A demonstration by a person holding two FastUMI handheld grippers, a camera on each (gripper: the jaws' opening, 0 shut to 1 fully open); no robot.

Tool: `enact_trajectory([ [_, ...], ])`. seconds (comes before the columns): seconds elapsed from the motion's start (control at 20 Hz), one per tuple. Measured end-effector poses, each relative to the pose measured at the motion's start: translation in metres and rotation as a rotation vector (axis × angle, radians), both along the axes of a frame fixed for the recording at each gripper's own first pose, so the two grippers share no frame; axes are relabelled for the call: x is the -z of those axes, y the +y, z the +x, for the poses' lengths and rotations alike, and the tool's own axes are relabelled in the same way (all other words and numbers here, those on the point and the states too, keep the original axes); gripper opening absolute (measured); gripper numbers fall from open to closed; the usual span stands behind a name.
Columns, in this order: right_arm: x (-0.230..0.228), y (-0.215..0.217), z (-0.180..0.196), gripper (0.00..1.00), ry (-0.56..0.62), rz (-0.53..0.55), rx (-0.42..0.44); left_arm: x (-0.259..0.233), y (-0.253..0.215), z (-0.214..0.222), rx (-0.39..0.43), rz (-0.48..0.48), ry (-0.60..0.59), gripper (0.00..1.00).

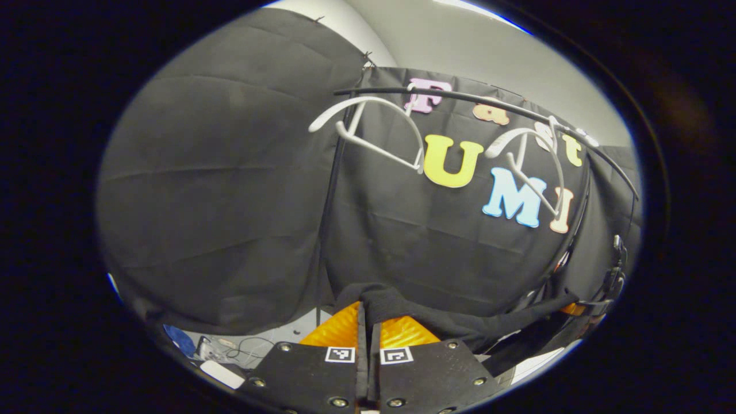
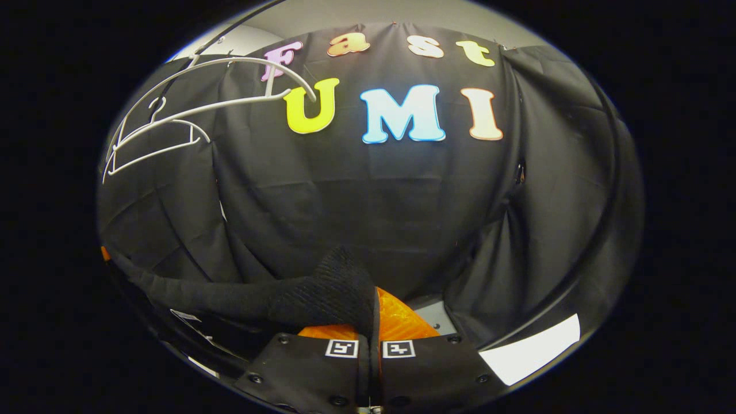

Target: Grasp the clothes on the hanger with both hands and then place them into the laundry hamper below.

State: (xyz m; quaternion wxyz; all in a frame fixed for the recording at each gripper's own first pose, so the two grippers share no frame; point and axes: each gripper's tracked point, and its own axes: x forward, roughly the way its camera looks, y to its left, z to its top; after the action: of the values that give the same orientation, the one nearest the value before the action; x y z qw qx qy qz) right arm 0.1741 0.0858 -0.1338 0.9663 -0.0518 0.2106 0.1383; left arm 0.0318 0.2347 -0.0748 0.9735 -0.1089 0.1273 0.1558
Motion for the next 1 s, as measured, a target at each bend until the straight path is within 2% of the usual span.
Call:
enact_trajectory([
  [0.15, 0.016, -0.007, -0.028, 0.05, 0.038, -0.007, 0.041, 0.029, -0.008, 0.007, 0.097, 0.048, 0.063, 0.00],
  [0.25, 0.022, -0.013, -0.044, 0.02, 0.053, -0.018, 0.062, 0.041, -0.020, 0.013, 0.166, 0.086, 0.099, 0.01],
  [0.45, 0.035, -0.017, -0.066, 0.01, 0.081, -0.013, 0.109, 0.065, -0.052, 0.029, 0.279, 0.088, 0.145, 0.01],
  [0.65, 0.052, -0.019, -0.074, 0.02, 0.104, -0.031, 0.151, 0.088, -0.069, 0.034, 0.353, 0.073, 0.202, 0.01],
  [0.85, 0.076, -0.016, -0.081, 0.02, 0.166, 0.009, 0.193, 0.115, -0.086, 0.038, 0.435, 0.112, 0.259, 0.00],
  [1.0, 0.099, -0.022, -0.089, 0.02, 0.212, 0.018, 0.235, 0.136, -0.096, 0.035, 0.445, 0.075, 0.310, 0.00],
])
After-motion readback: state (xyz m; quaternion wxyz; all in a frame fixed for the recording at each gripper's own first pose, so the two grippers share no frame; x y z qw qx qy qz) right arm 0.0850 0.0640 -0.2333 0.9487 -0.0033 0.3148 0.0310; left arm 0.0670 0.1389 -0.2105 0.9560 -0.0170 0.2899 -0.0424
